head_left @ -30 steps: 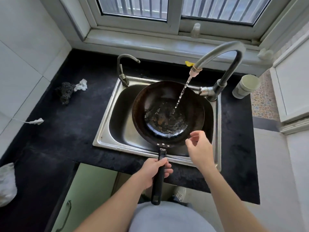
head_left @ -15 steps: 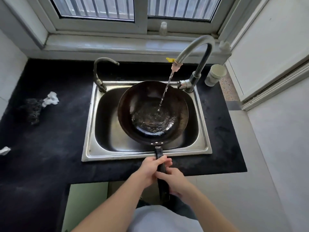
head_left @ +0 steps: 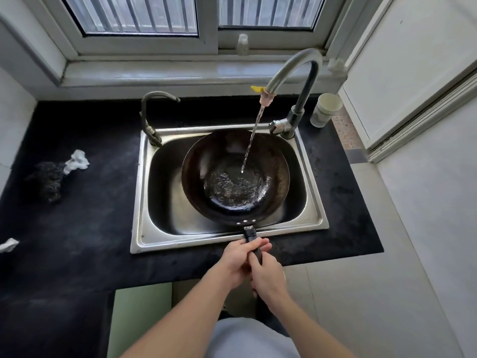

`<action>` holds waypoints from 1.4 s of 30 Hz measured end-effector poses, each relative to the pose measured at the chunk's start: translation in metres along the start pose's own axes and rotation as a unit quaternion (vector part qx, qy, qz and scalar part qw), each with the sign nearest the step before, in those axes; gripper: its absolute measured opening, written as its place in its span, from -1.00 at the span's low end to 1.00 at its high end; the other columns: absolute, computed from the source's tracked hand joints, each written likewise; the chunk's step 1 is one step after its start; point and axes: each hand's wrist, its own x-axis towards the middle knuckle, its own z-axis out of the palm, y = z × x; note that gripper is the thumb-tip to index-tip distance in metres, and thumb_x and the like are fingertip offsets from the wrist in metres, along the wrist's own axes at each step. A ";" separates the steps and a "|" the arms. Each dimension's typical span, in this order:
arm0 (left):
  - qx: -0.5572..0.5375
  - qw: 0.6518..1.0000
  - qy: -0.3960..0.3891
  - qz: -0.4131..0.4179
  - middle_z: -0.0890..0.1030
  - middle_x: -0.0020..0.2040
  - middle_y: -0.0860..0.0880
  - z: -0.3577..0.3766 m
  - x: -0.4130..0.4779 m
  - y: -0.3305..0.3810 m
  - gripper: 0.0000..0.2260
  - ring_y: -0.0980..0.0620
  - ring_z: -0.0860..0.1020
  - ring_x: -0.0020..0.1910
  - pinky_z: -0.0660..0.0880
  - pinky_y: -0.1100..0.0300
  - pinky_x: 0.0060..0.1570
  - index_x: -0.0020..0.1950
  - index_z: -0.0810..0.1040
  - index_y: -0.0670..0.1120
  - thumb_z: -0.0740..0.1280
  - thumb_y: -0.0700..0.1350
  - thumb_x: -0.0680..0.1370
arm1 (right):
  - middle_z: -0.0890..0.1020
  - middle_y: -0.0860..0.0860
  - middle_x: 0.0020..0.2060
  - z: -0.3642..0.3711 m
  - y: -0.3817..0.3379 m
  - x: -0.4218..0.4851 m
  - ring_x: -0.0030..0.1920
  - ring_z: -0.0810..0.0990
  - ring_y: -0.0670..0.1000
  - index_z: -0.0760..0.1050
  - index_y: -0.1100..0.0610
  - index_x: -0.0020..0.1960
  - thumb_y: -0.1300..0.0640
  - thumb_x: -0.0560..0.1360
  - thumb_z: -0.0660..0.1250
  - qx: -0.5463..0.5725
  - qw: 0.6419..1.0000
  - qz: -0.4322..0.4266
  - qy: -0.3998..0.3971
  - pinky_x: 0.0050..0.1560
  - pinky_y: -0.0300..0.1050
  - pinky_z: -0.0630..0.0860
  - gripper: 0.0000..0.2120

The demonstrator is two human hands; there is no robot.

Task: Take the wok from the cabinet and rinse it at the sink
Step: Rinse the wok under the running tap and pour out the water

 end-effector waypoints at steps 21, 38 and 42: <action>-0.109 0.990 0.012 0.094 0.62 -0.07 -0.14 0.015 -0.012 0.001 -0.79 -0.03 0.59 -0.14 0.53 0.09 -0.10 0.18 0.59 -0.29 0.30 -0.23 0.60 | 0.55 0.00 -0.48 -0.027 -0.004 0.006 -0.61 0.46 -0.12 0.45 0.10 -0.33 0.05 0.63 0.20 -0.009 0.996 -0.064 -0.055 -0.53 -0.20 0.37 -0.64; -0.116 0.985 0.024 0.122 0.63 -0.18 -0.09 0.052 0.015 0.026 -0.91 0.00 0.58 -0.26 0.56 0.11 -0.09 0.06 0.54 -0.25 0.32 -0.31 0.57 | 0.67 0.17 -0.15 -0.053 -0.008 0.053 -0.13 0.65 0.18 0.58 0.23 0.12 -0.12 0.55 0.13 -0.059 0.993 -0.100 -0.034 -0.06 -0.02 0.56 -0.52; -0.116 0.983 0.041 0.134 0.62 -0.17 -0.09 0.044 0.011 0.032 -0.86 -0.01 0.59 -0.24 0.54 0.09 -0.05 0.12 0.54 -0.26 0.33 -0.30 0.57 | 0.57 -0.02 -0.23 -0.048 -0.017 0.054 -0.24 0.55 0.02 0.55 0.08 0.03 -0.17 0.52 0.12 -0.061 0.990 -0.112 -0.053 -0.08 0.01 0.59 -0.62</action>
